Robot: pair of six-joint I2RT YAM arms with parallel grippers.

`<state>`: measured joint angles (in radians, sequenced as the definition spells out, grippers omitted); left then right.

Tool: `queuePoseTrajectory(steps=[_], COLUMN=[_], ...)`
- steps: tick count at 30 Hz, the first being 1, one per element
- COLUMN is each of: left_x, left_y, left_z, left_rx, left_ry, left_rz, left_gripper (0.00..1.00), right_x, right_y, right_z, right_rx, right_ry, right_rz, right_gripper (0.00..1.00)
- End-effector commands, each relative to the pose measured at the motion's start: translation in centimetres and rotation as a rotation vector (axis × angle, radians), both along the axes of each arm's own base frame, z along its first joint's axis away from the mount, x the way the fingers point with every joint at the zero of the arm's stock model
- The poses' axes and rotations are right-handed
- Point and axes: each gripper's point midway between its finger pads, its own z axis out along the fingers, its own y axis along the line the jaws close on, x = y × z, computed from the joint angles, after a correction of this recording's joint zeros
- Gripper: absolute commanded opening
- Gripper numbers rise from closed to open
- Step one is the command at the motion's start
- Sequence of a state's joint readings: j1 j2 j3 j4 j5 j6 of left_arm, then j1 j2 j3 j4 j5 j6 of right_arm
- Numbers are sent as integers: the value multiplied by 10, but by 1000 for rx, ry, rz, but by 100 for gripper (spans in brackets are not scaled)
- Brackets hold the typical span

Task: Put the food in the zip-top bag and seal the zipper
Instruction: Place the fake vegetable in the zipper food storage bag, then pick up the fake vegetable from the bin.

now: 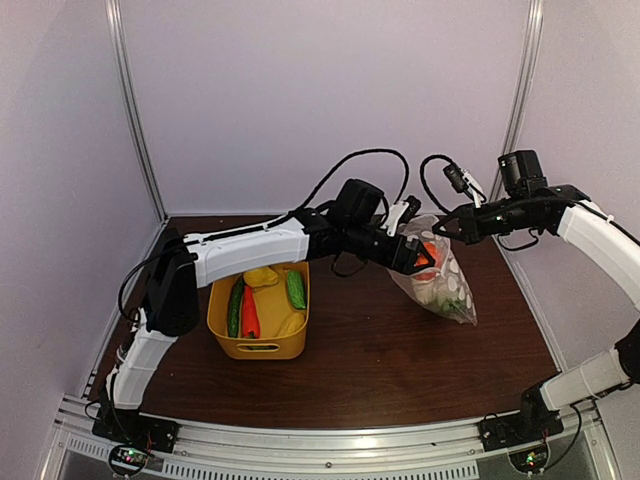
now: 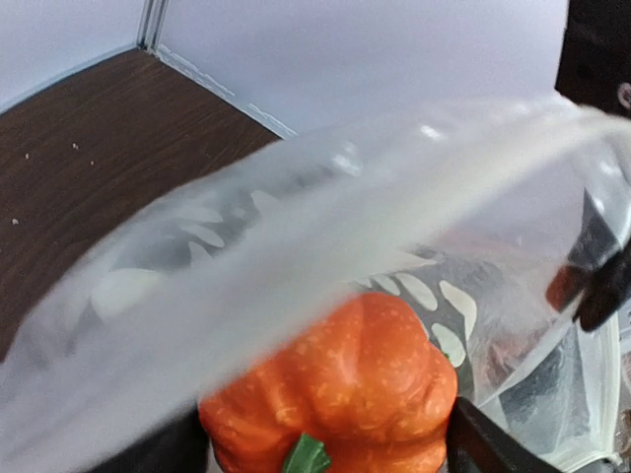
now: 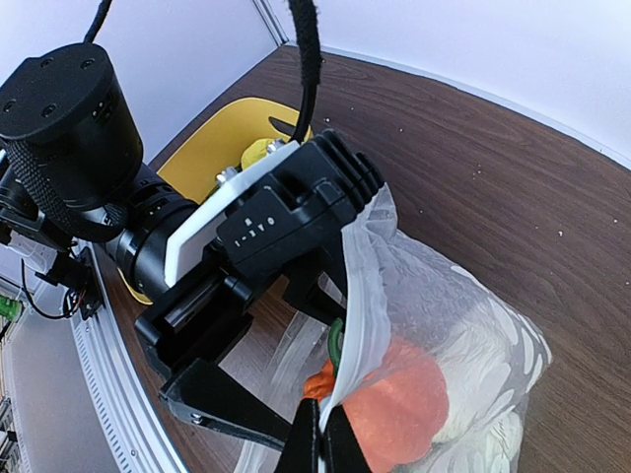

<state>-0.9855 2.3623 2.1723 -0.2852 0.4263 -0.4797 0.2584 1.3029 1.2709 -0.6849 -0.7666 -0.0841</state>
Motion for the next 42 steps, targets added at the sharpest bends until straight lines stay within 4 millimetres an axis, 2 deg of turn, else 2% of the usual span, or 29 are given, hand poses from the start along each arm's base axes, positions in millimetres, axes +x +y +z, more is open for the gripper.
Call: queuePoseTrajectory(steps=[1, 8, 13, 15, 16, 18, 23, 26, 30, 32, 33, 37, 42], left_x=[-4, -5, -11, -14, -15, -16, 11, 30, 54, 58, 58, 56, 58], left_y=[6, 10, 25, 36, 44, 60, 122, 165, 227, 254, 263, 292, 312], left_z=[35, 43, 58, 64, 78, 92, 108, 97, 67, 48, 39, -2, -50], left_rx=[-45, -49, -47, -38, -48, -46, 17, 114, 336, 442, 478, 583, 661], left_ry=[-59, -73, -99, -127, -156, -204, -287, -305, -329, -341, -346, -293, -184], left_rz=[2, 10, 16, 32, 42, 72, 263, 334, 457, 489, 487, 507, 546], left_gripper=[97, 98, 98, 98, 98, 98, 98, 98, 96, 91, 87, 81, 75], right_x=[0, -3, -4, -4, -3, -1, 3, 3, 3, 4, 4, 5, 6], right_y=[1, 0, -2, -3, -4, -7, -10, -11, -13, -14, -14, -16, -16], right_z=[14, 16, 18, 20, 21, 23, 22, 21, 20, 20, 20, 19, 16], right_rx=[4, 4, 6, 15, 20, 25, 27, 22, 13, 8, 6, -2, -5], right_ry=[-50, -59, -64, -64, -67, -71, -68, -71, -76, -82, -84, -88, -75], right_rz=[16, 13, 8, 6, 3, -7, -16, -22, -28, -31, -33, -38, -39], right_gripper=[0, 0, 0, 0, 0, 0, 0, 0, 0, 0, 0, 0, 0])
